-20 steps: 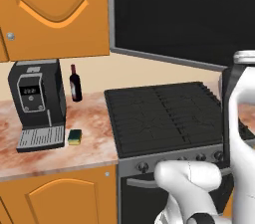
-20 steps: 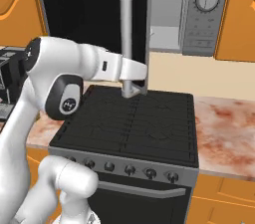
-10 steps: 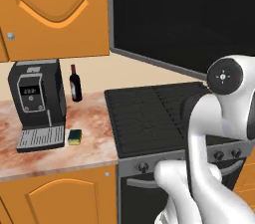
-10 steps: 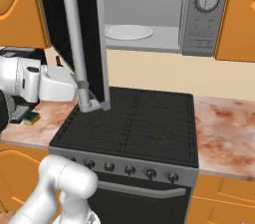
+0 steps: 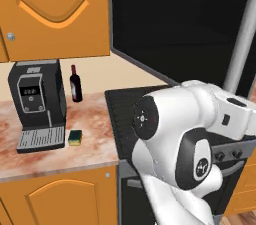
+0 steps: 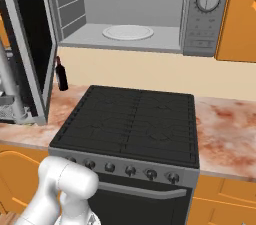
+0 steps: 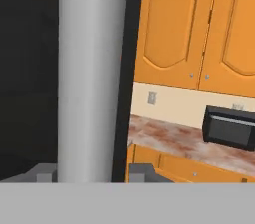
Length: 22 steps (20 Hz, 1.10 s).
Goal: Place the sponge inside the microwave to prepare for sanitizing.
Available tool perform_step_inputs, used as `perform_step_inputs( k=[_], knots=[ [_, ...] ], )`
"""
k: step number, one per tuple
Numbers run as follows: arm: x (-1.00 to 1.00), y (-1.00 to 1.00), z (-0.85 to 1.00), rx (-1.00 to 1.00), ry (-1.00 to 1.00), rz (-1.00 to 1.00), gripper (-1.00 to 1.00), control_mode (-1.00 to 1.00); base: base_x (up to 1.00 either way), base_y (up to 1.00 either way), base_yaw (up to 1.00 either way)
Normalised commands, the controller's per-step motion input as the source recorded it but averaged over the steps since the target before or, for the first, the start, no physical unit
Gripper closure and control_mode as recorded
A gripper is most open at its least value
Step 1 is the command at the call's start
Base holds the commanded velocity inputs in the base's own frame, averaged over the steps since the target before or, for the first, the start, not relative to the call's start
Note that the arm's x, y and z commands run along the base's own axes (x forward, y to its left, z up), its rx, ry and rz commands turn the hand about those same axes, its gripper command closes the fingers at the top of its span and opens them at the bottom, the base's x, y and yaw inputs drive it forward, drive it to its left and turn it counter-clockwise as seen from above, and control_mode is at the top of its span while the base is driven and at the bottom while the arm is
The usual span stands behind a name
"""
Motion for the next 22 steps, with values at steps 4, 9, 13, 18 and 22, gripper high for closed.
perform_step_inputs(
  k=[4,9,13,18,22],
  knots=[
    [-0.36,0.87,-0.15,0.00,0.00,-0.22,1.00,-1.00,0.00,0.00,0.00],
    [-0.03,0.64,-0.06,0.00,0.01,-0.22,1.00,-1.00,0.00,0.00,0.00],
    [-0.02,0.53,-0.04,0.00,0.05,-0.03,1.00,-1.00,0.00,0.00,0.00],
    [0.00,0.64,-0.15,0.00,0.01,-0.03,1.00,-1.00,0.00,0.00,0.00],
    [0.00,0.63,-0.20,0.00,0.00,-0.02,1.00,-1.00,0.00,0.00,0.00]
  ],
)
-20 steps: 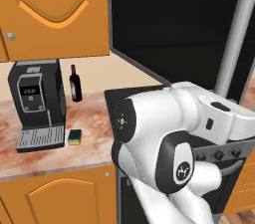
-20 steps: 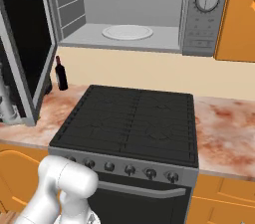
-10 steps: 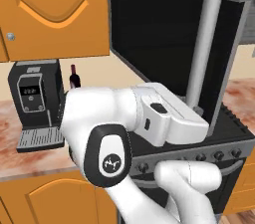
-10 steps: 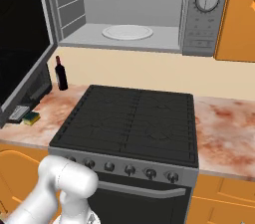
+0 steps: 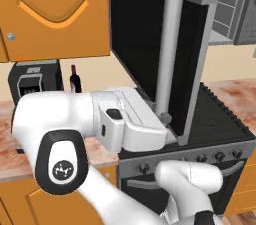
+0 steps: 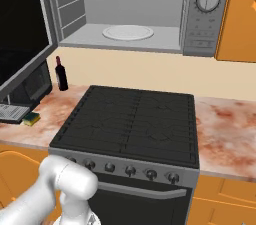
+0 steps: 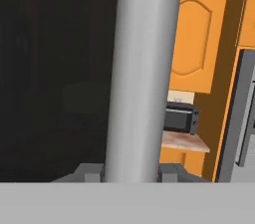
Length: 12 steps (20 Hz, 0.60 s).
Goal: Place the sponge inside the microwave to prepare for sanitizing.
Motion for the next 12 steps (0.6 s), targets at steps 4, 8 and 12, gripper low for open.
perform_step_inputs(
  k=[4,8,12],
  knots=[
    [0.01,0.69,-0.10,0.00,0.00,-0.06,1.00,-1.00,0.00,0.00,0.00],
    [0.03,0.52,-0.01,0.00,0.00,-0.09,1.00,-1.00,0.00,0.00,0.00],
    [0.00,0.41,0.00,0.00,0.00,-0.07,1.00,-1.00,0.00,0.00,0.00]
  ],
)
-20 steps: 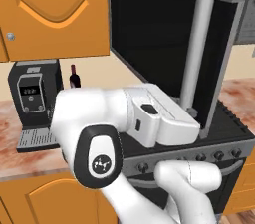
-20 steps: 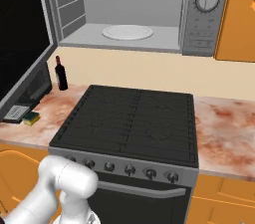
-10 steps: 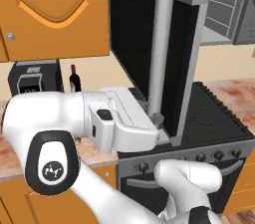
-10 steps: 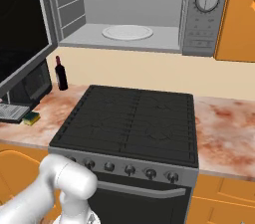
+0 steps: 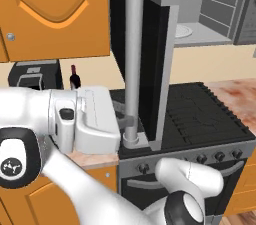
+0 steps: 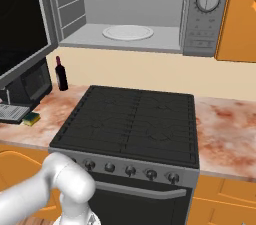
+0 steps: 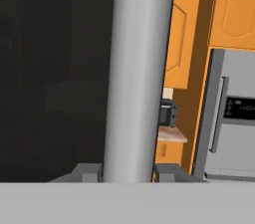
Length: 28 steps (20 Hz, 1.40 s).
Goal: Place the sponge inside the microwave to prepare for sanitizing.
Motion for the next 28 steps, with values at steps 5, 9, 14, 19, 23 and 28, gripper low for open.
perform_step_inputs(
  k=[5,9,14,19,23,28],
  knots=[
    [0.00,0.28,0.00,0.00,0.00,-0.04,1.00,-1.00,0.00,0.00,0.00],
    [0.00,0.26,-0.03,0.00,0.00,-0.02,1.00,-1.00,0.00,0.00,0.00],
    [0.00,0.07,-0.01,0.00,0.00,0.00,-1.00,-1.00,0.00,0.00,0.00],
    [0.00,0.04,0.00,0.00,0.00,0.00,-1.00,-1.00,0.00,0.00,0.00],
    [0.00,0.19,0.00,0.00,0.00,0.00,-1.00,-1.00,0.00,0.00,0.00],
    [-0.03,0.26,-0.07,0.00,0.04,0.06,-1.00,-1.00,0.00,0.00,0.00]
  ],
)
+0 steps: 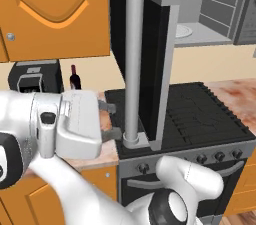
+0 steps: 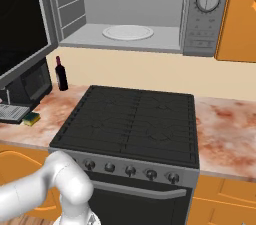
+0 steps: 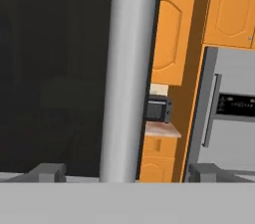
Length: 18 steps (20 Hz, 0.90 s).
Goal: Place the sponge inside the microwave to prepare for sanitizing.
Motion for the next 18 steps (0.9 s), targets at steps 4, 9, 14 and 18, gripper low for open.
perform_step_inputs(
  k=[4,9,14,18],
  knots=[
    [-0.09,0.00,-0.25,0.06,0.12,0.21,-1.00,-1.00,0.00,0.00,0.00],
    [-0.57,0.01,-0.11,0.06,0.02,0.22,-1.00,-1.00,0.00,0.00,0.00],
    [-0.76,0.10,0.00,0.00,0.00,0.27,-1.00,-1.00,0.00,0.00,0.00],
    [-0.80,-0.15,0.10,0.14,0.00,0.40,-1.00,-1.00,0.00,0.00,0.00]
  ],
)
